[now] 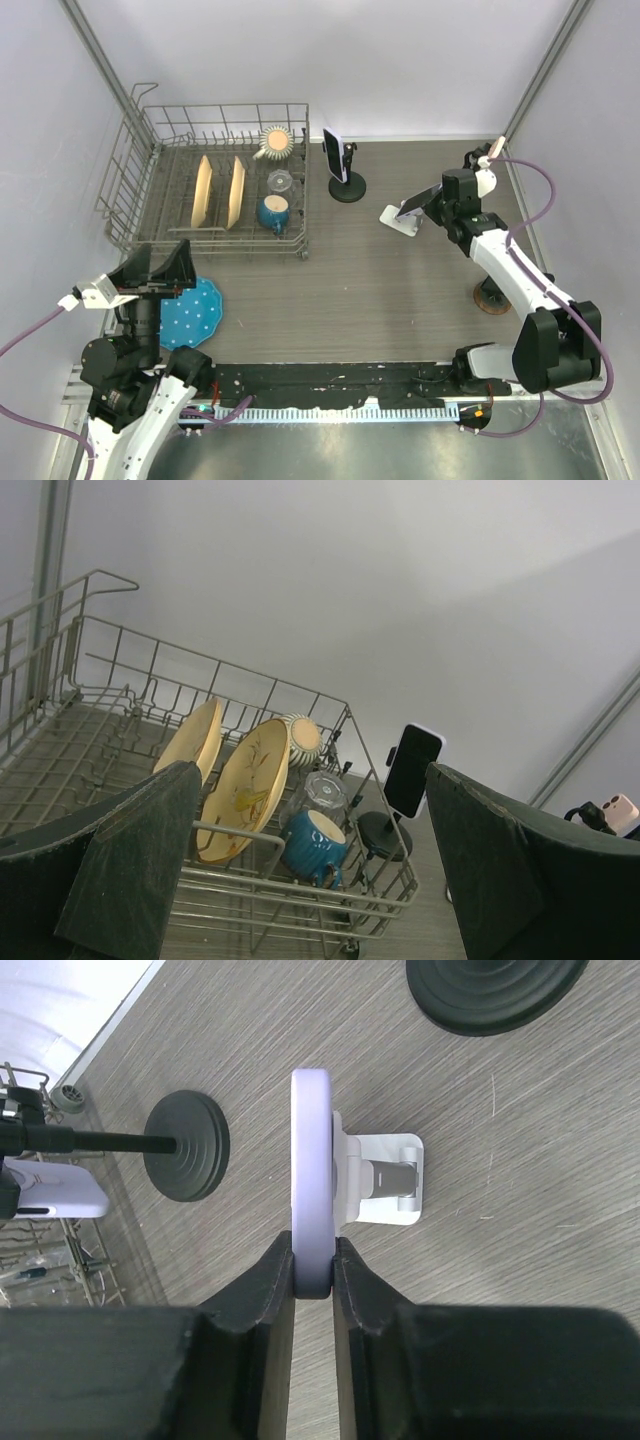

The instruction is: Remove the phone from the phone stand

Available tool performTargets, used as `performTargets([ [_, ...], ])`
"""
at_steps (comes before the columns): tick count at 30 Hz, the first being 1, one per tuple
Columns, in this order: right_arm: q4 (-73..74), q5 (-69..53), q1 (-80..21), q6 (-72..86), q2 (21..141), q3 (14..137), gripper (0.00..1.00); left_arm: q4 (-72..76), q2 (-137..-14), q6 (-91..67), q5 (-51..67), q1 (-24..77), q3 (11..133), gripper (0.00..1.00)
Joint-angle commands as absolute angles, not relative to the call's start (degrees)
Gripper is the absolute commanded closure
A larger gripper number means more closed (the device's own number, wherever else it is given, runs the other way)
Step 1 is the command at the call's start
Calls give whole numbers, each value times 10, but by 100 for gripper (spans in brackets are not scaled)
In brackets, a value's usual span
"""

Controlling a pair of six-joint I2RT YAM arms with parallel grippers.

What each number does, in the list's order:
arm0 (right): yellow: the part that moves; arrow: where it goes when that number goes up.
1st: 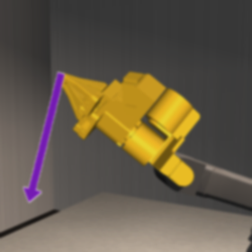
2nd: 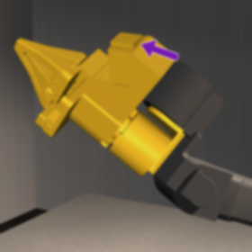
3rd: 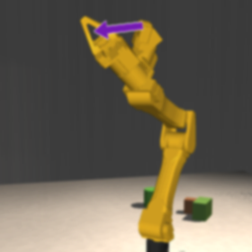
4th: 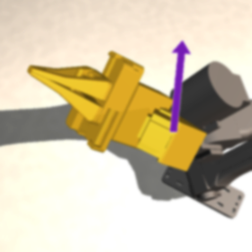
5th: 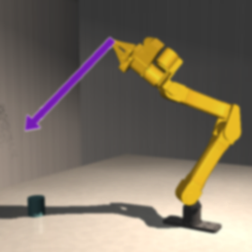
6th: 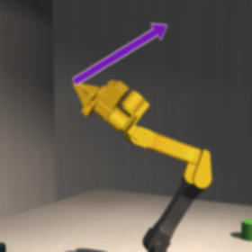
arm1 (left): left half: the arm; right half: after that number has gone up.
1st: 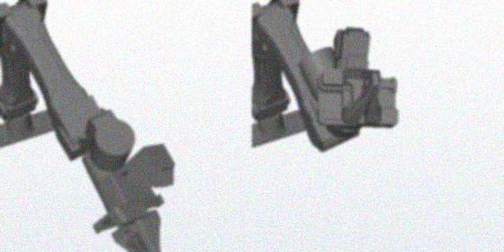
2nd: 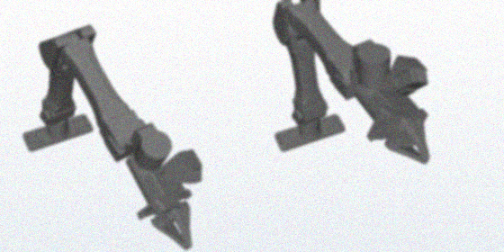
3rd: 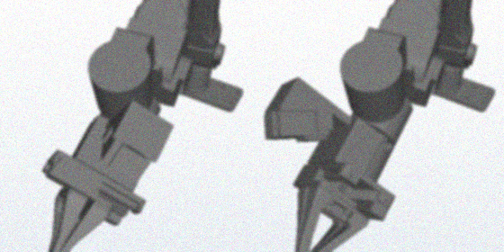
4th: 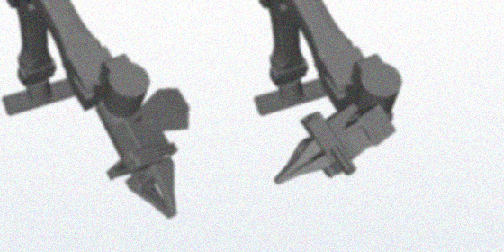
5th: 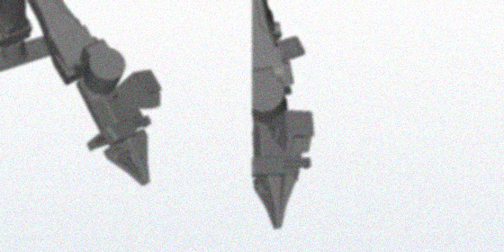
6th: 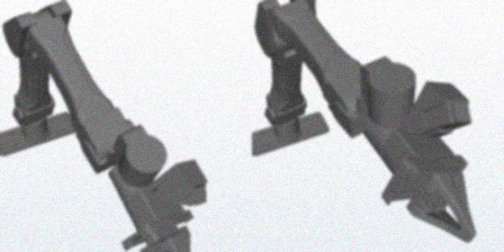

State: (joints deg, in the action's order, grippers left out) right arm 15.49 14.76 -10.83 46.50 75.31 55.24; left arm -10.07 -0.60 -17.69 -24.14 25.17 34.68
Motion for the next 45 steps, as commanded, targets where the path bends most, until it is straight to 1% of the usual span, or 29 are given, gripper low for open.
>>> performTargets([
  [1,131,167,-111,466,708,548,88,-84,24,-164,-207,255,344,0],
  [2,130,164,-110,465,702,548,93,-83,24,-163,-200,255,342,0],
  [5,125,156,-111,459,680,550,99,-75,21,-157,-180,255,338,0],
  [11,123,116,-111,433,624,563,99,-76,2,-152,-164,255,343,0],
  [14,124,75,-111,414,591,570,99,-90,-44,-156,-134,255,357,0],
  [18,132,7,-111,379,555,573,99,-126,-160,-165,-71,255,395,0],
  [19,134,-44,-112,374,548,571,99,-135,-184,-165,-59,255,416,0],
  [21,141,-77,-112,360,533,566,99,-169,-226,-163,-26,255,439,0],
  [22,143,-114,-112,358,528,563,99,-181,-269,-163,-15,255,465,0],
  [28,137,-225,-129,343,503,514,99,-228,-390,-156,71,260,532,0],
  [31,116,-275,-150,345,497,478,99,-269,-442,-143,77,288,575,0],
  [32,111,-284,-156,350,496,469,99,-291,-475,-137,70,318,586,0],
  [34,92,-301,-169,354,491,444,99,-312,-509,-118,41,357,617,0],
  [35,88,-306,-178,358,490,432,99,-325,-535,-112,7,402,625,0],
  [36,81,-314,-182,360,490,426,99,-327,-545,-104,-17,426,635,0],
  [38,76,-323,-192,364,494,414,99,-323,-561,-83,-49,488,641,0],
  [41,62,-337,-205,372,502,398,99,-312,-585,-59,-85,554,643,0],
  [42,53,-339,-210,379,504,395,99,-310,-597,-53,-111,568,644,0],
  [45,23,-344,-234,392,512,381,99,-295,-613,-5,-118,610,628,0],
])
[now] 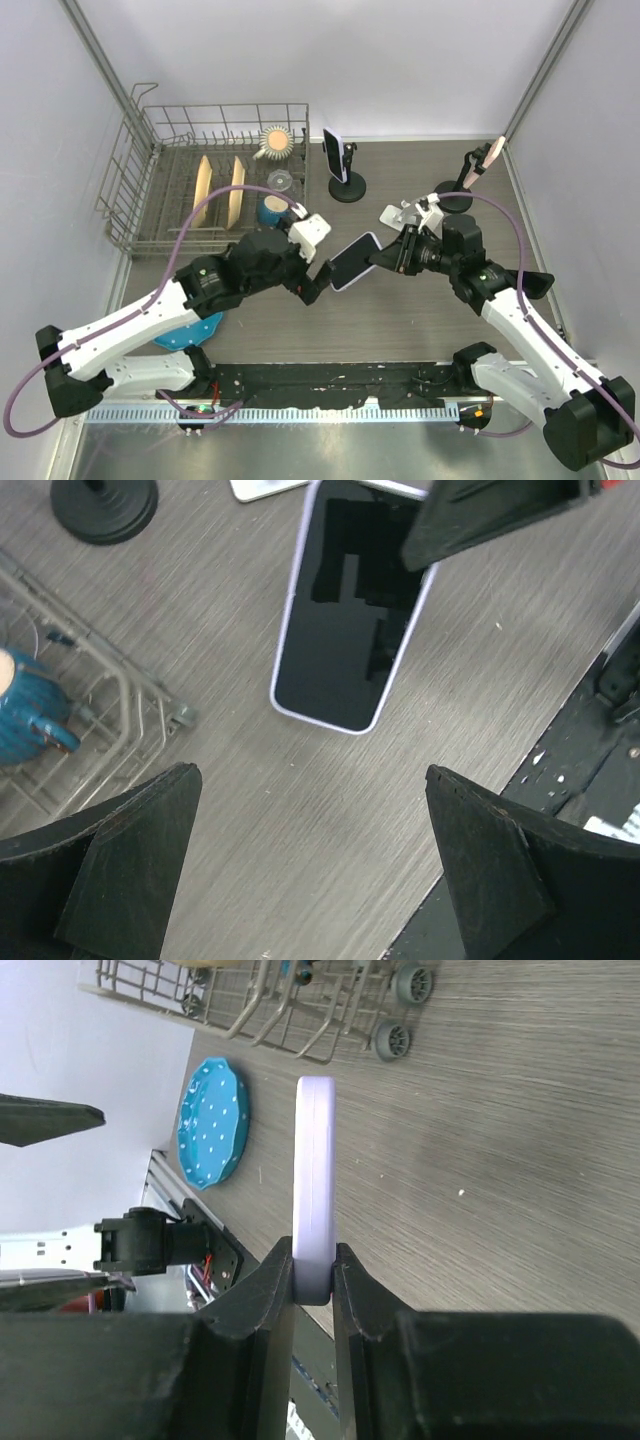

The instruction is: Remove the phone from the phone stand

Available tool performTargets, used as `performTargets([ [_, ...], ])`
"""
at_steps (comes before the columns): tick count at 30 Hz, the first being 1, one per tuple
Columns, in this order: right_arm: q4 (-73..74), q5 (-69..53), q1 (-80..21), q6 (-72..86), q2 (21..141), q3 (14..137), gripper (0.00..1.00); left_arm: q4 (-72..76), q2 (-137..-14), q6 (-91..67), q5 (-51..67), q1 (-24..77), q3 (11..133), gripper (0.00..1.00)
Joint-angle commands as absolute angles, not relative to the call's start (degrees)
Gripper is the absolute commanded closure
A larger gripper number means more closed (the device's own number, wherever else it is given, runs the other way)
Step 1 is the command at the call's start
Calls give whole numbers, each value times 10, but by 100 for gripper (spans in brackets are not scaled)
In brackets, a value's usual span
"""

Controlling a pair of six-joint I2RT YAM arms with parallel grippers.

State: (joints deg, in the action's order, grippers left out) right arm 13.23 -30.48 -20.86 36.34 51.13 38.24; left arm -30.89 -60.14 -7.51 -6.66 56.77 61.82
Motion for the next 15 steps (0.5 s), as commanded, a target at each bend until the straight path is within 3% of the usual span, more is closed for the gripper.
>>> performTargets([
  [1,14,-344,-240,395,513,379,99,-287,-613,-1,-119,630,621,0],
  [15,-38,-331,-334,408,505,353,99,-104,-584,22,-156,681,482,0],
])
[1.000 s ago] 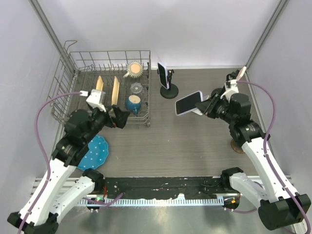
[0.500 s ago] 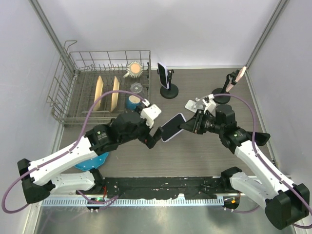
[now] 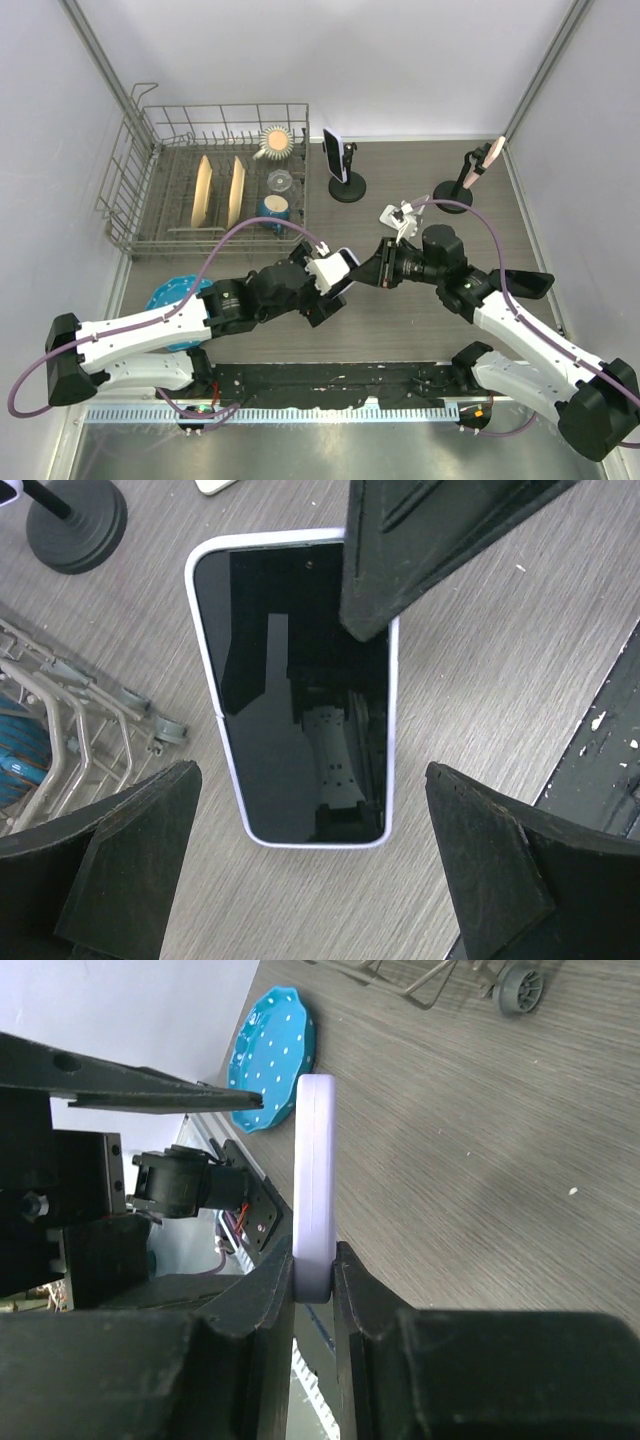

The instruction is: Remove the phone from the phone stand

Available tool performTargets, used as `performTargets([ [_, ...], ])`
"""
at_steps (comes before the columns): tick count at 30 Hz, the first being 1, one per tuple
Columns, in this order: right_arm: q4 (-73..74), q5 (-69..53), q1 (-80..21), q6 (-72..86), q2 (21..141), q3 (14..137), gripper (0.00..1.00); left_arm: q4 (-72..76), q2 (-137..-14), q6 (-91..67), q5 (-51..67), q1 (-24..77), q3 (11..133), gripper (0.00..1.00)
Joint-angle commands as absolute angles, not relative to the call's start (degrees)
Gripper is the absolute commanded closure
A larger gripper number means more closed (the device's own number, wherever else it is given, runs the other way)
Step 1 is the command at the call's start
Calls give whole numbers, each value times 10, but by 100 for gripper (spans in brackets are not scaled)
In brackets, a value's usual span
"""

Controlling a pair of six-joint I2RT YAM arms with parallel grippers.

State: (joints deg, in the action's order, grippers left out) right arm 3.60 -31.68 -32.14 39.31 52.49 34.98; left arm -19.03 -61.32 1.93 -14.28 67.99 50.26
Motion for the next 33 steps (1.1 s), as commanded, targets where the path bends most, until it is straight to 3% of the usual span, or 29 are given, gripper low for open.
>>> performTargets([
  [1,-38,-330,-337,409,497,352,99,-94,-582,16,-155,682,477,0],
  [11,-33,-326,-345,411,470,343,99,-47,-601,-15,-109,681,459,0],
  [19,-31,-323,-348,417,464,338,99,-45,-635,-24,-177,681,478,0],
  [33,-34,-319,-351,426,465,325,99,-63,-662,-23,-172,682,483,0],
])
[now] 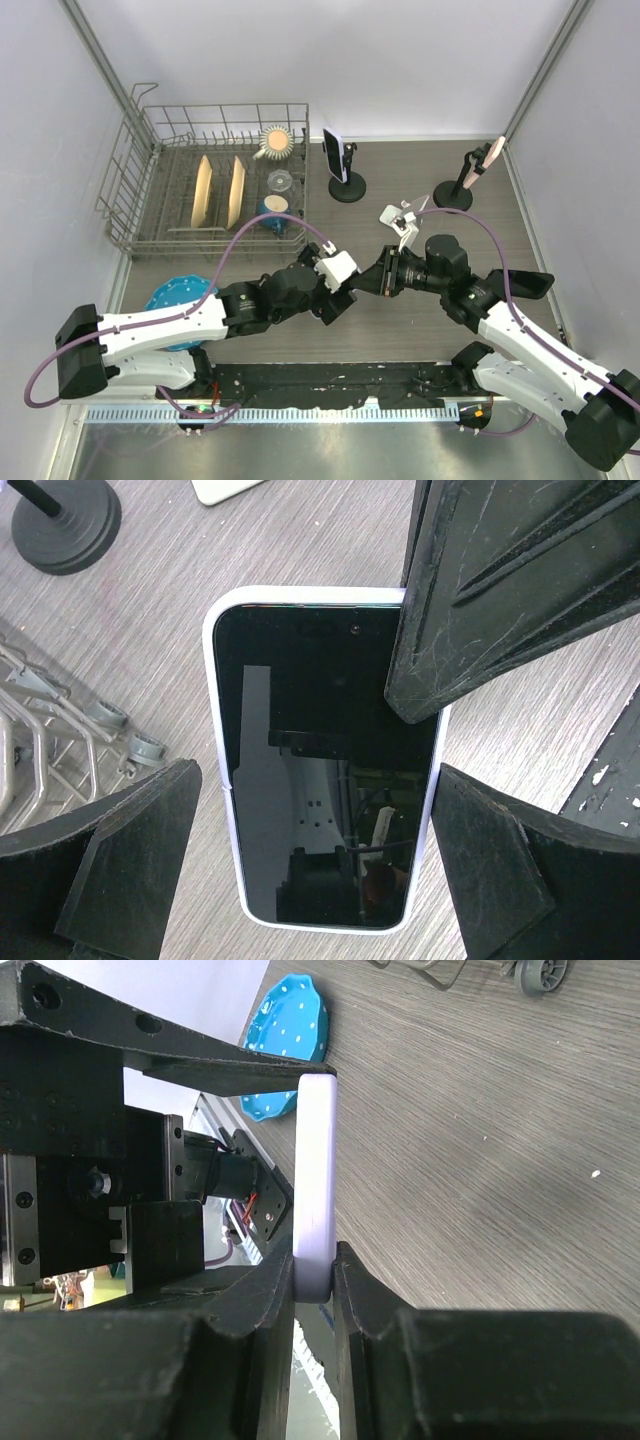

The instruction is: Remove the phone from the phone stand

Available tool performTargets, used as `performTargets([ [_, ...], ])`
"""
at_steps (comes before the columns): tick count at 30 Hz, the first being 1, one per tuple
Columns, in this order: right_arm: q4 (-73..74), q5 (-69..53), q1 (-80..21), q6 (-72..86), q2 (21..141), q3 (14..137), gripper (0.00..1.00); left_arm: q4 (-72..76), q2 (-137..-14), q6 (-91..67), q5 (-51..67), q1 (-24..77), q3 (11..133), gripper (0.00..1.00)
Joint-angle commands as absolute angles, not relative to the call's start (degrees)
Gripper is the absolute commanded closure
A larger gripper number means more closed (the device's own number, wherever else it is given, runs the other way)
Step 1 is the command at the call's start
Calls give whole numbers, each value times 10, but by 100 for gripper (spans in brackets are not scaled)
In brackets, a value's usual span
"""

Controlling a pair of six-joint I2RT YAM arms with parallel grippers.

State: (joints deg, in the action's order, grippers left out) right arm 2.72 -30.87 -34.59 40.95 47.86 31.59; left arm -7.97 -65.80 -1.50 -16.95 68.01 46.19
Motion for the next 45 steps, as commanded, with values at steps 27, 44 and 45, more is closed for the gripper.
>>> performTargets([
  [27,-40,-301,-353,432,484,313,99,-82,-678,-51,-170,682,490,53],
  [44,179,-48,-353,343,412,365,12,-428,-696,-441,-399,661,497,92],
  [45,188,-19,-353,343,405,365,11,-438,-696,-460,-398,656,485,92],
])
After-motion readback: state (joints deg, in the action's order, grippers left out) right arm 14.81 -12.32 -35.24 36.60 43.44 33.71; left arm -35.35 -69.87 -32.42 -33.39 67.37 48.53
